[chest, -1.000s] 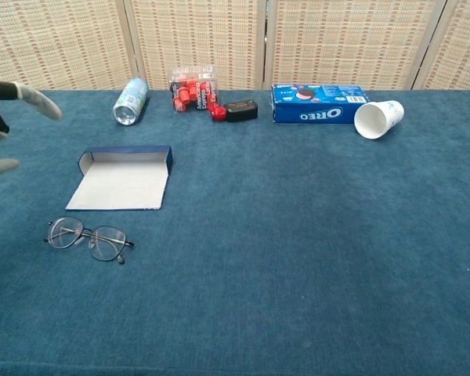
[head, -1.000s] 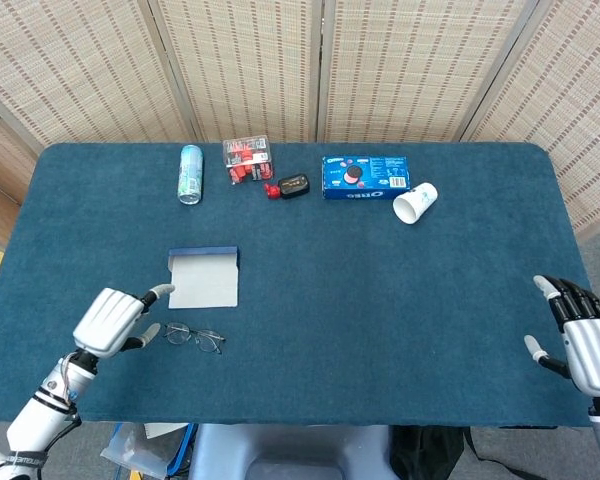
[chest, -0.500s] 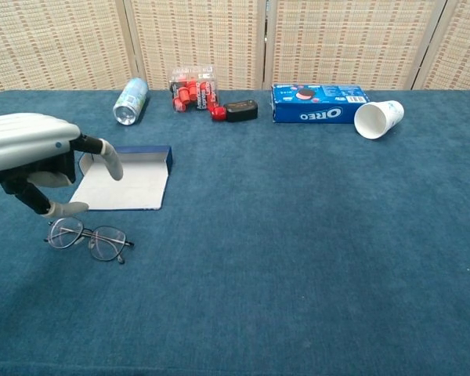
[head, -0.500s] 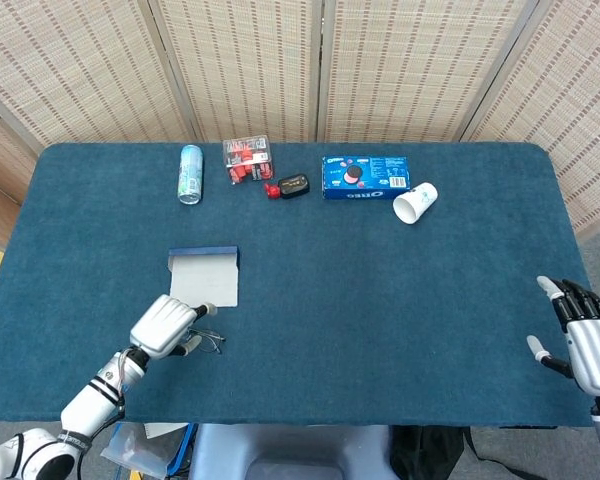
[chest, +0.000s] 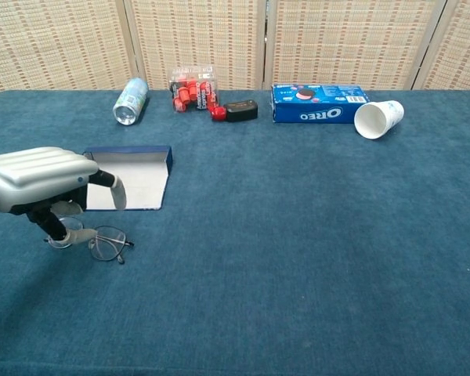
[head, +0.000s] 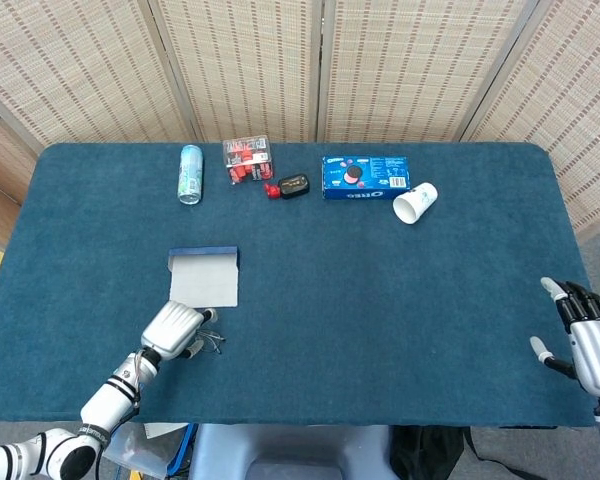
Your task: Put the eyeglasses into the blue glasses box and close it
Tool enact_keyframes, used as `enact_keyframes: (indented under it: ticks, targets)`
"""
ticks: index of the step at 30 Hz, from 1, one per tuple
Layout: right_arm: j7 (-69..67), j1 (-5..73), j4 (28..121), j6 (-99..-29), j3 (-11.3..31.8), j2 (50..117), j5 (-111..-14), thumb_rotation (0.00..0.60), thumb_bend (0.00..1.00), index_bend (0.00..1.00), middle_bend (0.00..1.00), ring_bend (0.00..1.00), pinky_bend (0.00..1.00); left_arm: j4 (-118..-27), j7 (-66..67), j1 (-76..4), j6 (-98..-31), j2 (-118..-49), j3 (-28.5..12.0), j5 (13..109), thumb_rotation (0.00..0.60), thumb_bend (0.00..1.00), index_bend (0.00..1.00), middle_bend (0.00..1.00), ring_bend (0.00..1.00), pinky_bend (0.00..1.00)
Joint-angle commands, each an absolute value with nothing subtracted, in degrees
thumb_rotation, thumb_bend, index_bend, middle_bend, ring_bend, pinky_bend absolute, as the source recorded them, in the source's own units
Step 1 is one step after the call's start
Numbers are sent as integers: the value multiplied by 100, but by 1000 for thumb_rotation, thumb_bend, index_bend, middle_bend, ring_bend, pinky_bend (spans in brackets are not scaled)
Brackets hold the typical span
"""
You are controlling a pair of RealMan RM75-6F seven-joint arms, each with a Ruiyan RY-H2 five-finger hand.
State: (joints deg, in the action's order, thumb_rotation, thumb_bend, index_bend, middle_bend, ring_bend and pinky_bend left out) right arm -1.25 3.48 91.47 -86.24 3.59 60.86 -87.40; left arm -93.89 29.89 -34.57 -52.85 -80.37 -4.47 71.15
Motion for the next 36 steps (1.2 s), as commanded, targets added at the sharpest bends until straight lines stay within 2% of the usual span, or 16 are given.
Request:
enact_keyframes:
  ticks: [1,22,36]
  targets:
    - [-134,351,9133,-8625,358,6092,-8746,600,276,71,154,100,154,-9336,3054,-3474,-5296,-8080,-395,7028,600,319,348,1000,1000,1000]
    - [-201,310,9069,-8675,337,6114,-8757,600,276,71,161,100,154,-8913,3029,-3584,-5371,-8397,-299,6675,600,319,446,1000,1000,1000]
    - [-216,278,9063,-8713,344,6109,-8735,600,275,71,161,100,154,-8802,2976,-3606,-5440,-8462,-246,6609,600,392,538,1000,1000,1000]
